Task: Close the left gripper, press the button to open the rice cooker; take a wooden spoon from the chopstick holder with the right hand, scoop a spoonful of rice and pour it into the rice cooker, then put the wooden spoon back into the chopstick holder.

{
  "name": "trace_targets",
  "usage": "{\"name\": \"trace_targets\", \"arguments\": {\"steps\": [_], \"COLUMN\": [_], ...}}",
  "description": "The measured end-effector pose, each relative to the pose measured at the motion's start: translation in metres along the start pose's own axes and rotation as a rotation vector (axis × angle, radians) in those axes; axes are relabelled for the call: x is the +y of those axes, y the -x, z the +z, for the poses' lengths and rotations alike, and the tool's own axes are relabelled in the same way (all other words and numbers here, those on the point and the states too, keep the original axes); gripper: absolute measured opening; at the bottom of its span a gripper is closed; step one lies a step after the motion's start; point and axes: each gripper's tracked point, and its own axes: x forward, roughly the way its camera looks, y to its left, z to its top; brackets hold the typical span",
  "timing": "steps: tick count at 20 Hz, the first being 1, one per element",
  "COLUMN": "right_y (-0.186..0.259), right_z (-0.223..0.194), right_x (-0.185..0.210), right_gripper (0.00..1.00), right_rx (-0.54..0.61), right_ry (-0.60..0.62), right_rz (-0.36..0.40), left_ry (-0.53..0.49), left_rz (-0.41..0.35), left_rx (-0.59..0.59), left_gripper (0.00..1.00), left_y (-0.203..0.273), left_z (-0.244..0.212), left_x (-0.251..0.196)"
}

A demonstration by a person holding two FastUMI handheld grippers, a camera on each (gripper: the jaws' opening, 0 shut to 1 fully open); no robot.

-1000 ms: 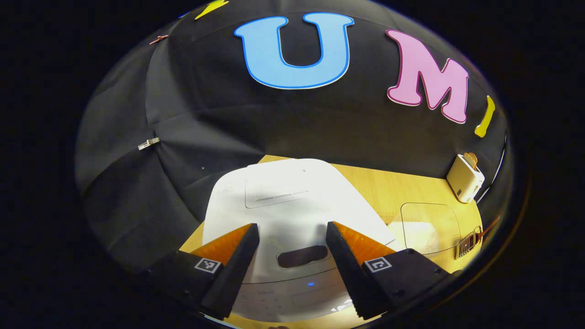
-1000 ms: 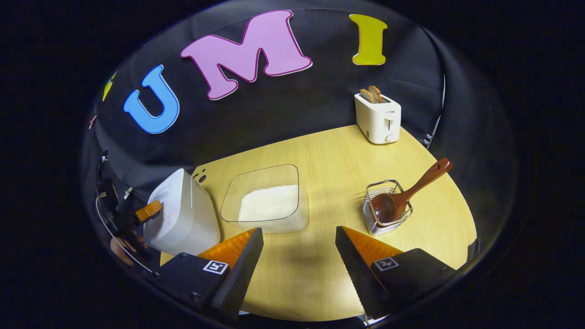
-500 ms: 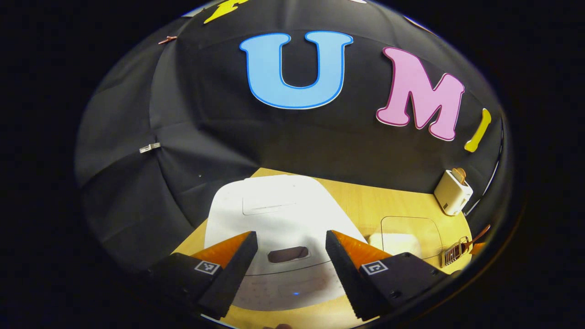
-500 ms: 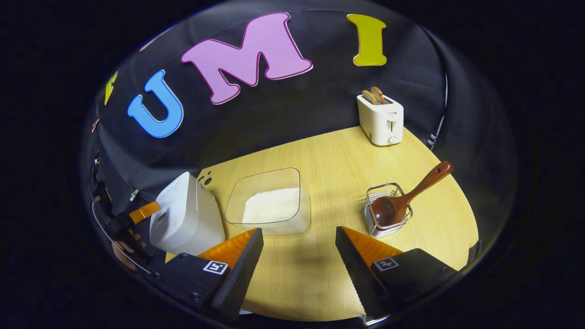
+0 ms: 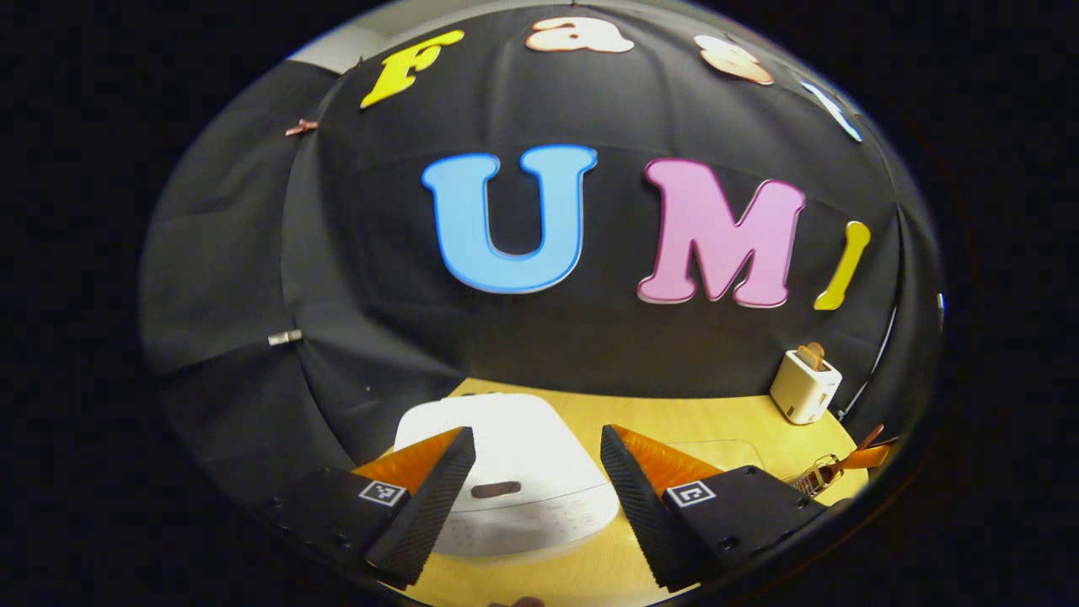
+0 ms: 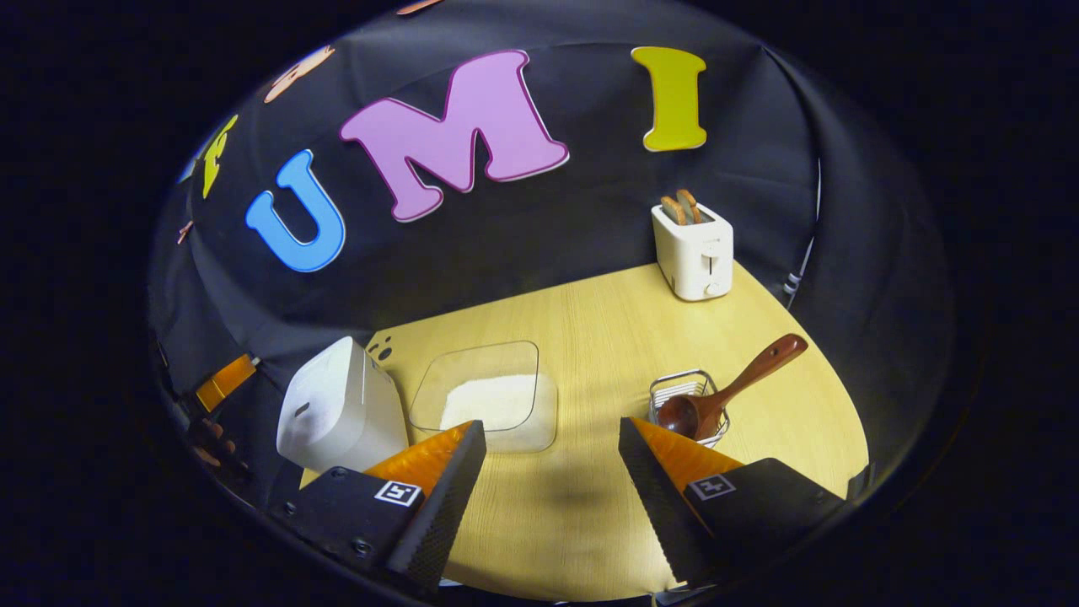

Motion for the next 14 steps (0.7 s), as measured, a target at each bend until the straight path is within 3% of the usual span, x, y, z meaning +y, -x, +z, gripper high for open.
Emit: {"name": "trace_targets", "arguments": {"steps": [4,7,11,14], "right_y": [0.019,0.041,0.075,0.098], "right_z": [0.002,0.009,0.028,0.020], "right_x": [0.001,0.008,0.030,0.052], "right_gripper": [0.98,0.98,0.98,0.98], "right_rx": [-0.024,-0.075,-0.198,-0.266], "right_ry": [0.054,0.100,0.161,0.149], "right_rz": [0.045,0.041,-0.007,-0.055], "left_ry": [0.020,0.054,0.053,0.067], "left_rz": [-0.033,-0.147,-0.271,-0.233], "left_rx": [-0.026,-0.001,-0.048,-0.075], "left_gripper": [0.96,0.96,0.96,0.96], "left_y": [0.039,0.062,0.090,0.107], "left_z": [0.018,0.021,0.042,0.030], "left_x": [-0.043,-0.087,-0.103,-0.078]}}
